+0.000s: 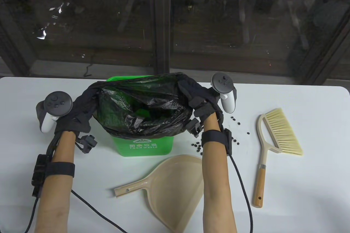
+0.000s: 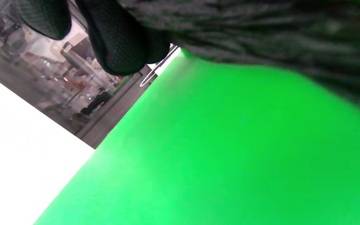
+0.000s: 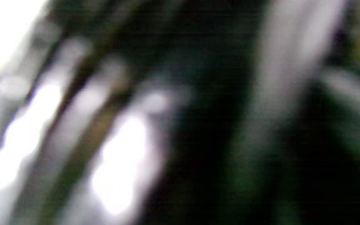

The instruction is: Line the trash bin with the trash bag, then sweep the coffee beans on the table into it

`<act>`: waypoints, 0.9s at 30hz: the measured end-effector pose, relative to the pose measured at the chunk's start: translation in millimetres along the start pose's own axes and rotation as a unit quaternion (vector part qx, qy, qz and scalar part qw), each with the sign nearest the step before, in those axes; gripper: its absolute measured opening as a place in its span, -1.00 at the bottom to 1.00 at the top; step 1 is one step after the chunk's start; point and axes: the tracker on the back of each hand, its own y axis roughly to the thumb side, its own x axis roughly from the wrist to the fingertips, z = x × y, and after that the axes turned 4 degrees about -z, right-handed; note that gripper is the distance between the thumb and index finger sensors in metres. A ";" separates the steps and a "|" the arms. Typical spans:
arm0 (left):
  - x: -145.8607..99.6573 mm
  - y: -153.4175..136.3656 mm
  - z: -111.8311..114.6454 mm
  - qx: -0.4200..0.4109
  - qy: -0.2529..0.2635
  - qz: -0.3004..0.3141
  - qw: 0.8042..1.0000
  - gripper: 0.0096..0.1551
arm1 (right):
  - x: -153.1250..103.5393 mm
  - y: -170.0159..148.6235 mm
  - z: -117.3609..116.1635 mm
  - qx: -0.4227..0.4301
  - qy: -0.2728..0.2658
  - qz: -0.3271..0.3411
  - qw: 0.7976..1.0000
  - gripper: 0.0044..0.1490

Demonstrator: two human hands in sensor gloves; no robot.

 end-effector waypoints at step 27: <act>34.8 -32.3 23.0 -0.167 -0.112 -0.041 0.979 -0.33 | 28.2 -49.3 -9.8 0.154 0.039 -0.023 0.987 -0.09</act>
